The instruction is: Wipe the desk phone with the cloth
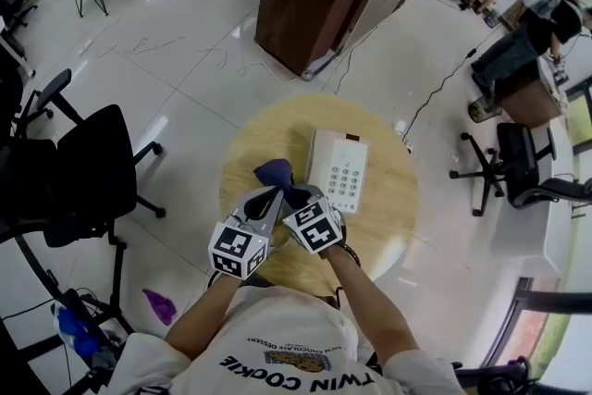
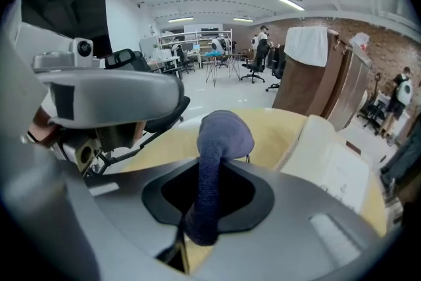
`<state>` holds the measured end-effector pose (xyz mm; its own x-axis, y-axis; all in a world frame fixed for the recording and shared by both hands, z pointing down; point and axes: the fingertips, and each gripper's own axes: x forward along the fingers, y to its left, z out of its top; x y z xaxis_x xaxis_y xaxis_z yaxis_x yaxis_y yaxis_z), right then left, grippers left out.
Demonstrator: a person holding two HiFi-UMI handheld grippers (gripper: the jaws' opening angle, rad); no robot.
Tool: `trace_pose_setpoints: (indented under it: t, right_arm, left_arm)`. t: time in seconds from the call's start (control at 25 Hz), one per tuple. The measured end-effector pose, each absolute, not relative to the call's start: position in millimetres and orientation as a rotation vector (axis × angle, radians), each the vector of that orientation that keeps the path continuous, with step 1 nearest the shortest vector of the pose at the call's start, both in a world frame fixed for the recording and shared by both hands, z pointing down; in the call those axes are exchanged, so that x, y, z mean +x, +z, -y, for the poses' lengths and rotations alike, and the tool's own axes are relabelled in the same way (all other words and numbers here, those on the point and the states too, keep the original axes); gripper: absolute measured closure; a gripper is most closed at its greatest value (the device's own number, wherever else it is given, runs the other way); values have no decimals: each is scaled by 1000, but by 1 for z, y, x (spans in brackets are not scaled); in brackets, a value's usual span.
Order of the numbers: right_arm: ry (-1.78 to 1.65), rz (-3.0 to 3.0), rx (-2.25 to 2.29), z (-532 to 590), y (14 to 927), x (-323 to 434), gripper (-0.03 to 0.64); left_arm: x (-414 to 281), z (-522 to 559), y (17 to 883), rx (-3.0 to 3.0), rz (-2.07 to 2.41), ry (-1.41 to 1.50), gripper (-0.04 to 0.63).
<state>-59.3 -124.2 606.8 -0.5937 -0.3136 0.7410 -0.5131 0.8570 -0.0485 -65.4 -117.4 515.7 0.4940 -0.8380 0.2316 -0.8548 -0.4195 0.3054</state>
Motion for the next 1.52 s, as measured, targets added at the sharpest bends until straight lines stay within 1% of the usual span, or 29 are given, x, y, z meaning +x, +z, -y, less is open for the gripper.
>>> trace_pose_setpoints:
  t: [0.36,0.72,1.04,1.4,1.52]
  right_arm:
    - [331,2334,649,87,598,-32,549]
    - [437,2288,709,53,614,28,549]
    - [504,2226,840,46,618,82,549]
    - [612,2123,1065,48,626,151,549]
    - [664,2129,1139,49,619,160,549]
  left_arm:
    - [-52,107,514,2408,1353,71,604]
    - [-30,103,511,2461,1269,75,604]
    - [-10,100,510,2490,1194,90,604]
    - [6,98,518,2498,1130,112,604]
    - [13,95,518,2510,1106,122,604]
